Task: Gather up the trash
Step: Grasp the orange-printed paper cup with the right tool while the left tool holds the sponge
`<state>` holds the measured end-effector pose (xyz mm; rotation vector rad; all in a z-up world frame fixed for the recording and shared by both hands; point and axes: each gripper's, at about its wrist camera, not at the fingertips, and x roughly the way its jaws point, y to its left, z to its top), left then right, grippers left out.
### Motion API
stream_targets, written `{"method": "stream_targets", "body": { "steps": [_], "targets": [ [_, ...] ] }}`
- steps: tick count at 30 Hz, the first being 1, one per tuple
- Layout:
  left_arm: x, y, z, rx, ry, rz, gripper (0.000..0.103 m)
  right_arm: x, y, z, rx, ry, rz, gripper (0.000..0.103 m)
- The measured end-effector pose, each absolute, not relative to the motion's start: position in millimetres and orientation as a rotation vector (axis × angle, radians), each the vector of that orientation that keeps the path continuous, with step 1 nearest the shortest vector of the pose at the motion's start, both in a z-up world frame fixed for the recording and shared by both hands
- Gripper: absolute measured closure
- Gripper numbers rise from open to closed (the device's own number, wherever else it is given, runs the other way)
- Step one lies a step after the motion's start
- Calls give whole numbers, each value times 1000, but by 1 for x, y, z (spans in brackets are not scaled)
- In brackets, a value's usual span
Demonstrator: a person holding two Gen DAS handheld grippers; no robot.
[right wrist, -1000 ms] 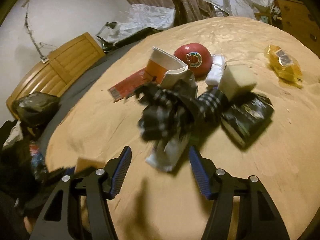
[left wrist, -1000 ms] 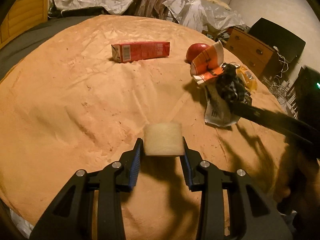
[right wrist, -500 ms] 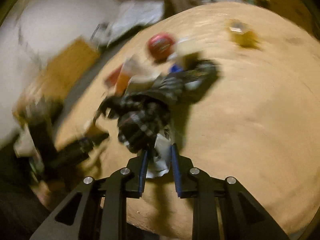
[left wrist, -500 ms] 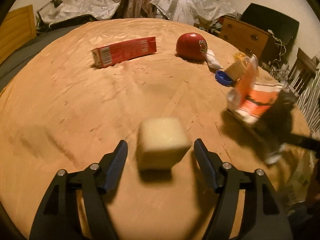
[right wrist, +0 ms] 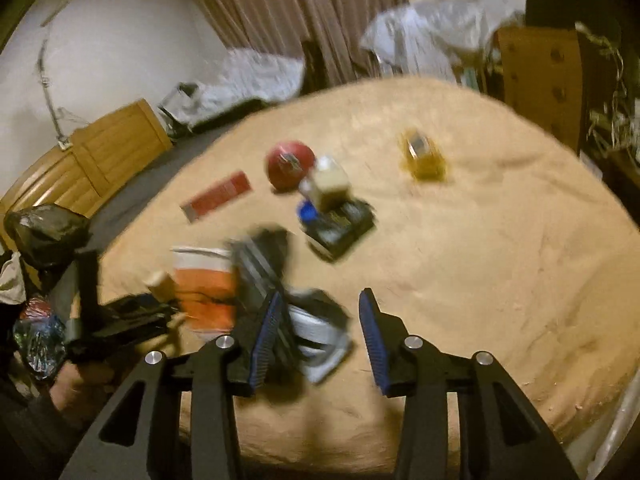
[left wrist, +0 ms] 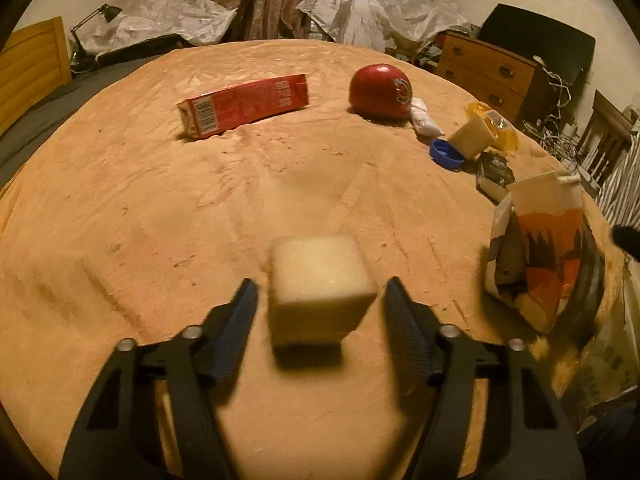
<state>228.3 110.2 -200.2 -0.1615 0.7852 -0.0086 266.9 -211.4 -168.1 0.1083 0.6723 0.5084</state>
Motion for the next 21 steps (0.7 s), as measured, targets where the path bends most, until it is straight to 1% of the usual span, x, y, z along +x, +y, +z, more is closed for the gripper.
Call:
{"method": "stream_targets", "body": {
  "steps": [1, 3, 7, 12, 13, 14, 15, 16, 17, 18, 21],
  "targets": [
    [227, 114, -200, -173, 785, -4, 56, 256, -202, -162, 94, 643, 549, 61],
    [226, 121, -200, -208, 786, -5, 62, 236, -181, -158, 32, 630, 633, 61],
    [226, 122, -200, -220, 784, -4, 63, 227, -136, -167, -91, 650, 698, 61],
    [229, 117, -201, -202, 780, 19, 62, 257, -103, -177, -157, 675, 618, 61],
    [230, 116, -201, -193, 780, 25, 63, 263, -99, -181, -163, 691, 609, 63],
    [231, 115, -201, -184, 782, 30, 63, 273, -95, -186, -167, 711, 598, 76],
    [231, 114, -200, -176, 779, 37, 72, 280, -91, -193, -161, 722, 594, 82],
    [231, 114, -199, -178, 776, 41, 74, 286, -90, -195, -150, 722, 592, 85],
    [230, 116, -197, -190, 770, 39, 74, 289, -91, -192, -140, 702, 593, 94],
    [230, 117, -196, -196, 765, 39, 75, 292, -91, -188, -126, 678, 600, 96],
    [227, 117, -188, -203, 731, 40, 75, 293, -96, -166, -100, 598, 610, 96]
  ]
}}
